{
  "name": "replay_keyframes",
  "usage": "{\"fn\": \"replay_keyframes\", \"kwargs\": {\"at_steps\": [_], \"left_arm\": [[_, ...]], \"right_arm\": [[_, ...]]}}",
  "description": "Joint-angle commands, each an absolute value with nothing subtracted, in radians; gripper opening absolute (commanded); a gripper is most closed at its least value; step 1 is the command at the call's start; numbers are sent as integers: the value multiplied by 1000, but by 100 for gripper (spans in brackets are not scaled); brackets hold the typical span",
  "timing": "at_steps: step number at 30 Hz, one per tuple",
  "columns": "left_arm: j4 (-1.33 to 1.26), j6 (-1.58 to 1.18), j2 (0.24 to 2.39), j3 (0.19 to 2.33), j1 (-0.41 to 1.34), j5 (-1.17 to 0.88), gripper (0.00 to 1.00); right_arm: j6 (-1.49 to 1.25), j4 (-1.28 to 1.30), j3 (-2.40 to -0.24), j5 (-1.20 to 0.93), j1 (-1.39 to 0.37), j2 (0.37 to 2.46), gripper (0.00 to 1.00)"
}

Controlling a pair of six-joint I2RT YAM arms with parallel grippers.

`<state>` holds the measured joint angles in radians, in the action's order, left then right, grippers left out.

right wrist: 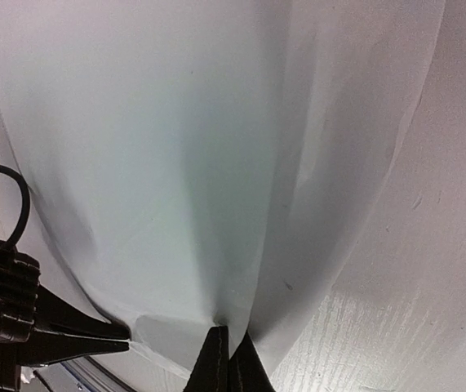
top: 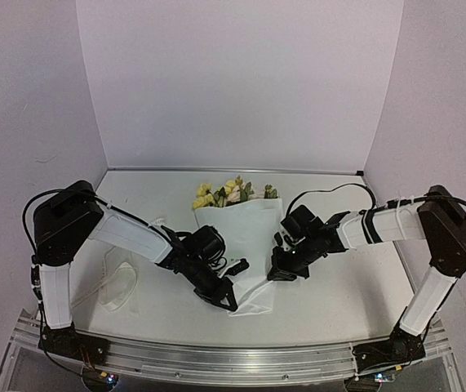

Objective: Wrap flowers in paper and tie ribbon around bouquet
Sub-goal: Press the fold line on the folded wrapping paper.

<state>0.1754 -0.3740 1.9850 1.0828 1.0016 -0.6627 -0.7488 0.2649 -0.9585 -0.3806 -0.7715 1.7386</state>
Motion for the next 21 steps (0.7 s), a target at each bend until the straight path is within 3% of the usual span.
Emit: {"fn": "replay_keyframes", "kwargs": {"at_steps": [1,10,16,21], "left_arm": [[190,-375,2015,1061,1004,-586,4],[211,-383,2019,1042,1005,-546,1],[213,-372,2002,1049,1006,-544,2],[215,-360,1991,1053,1006,-546,2]], "right_arm": [[-723,302,-960,-341,-775,1697,0],[-693,359,-976,-346,-746,1679,1],[-676,436,-1000,-370,-768,1624,16],[-694,469,-1002,-346,-799,1561,18]]}}
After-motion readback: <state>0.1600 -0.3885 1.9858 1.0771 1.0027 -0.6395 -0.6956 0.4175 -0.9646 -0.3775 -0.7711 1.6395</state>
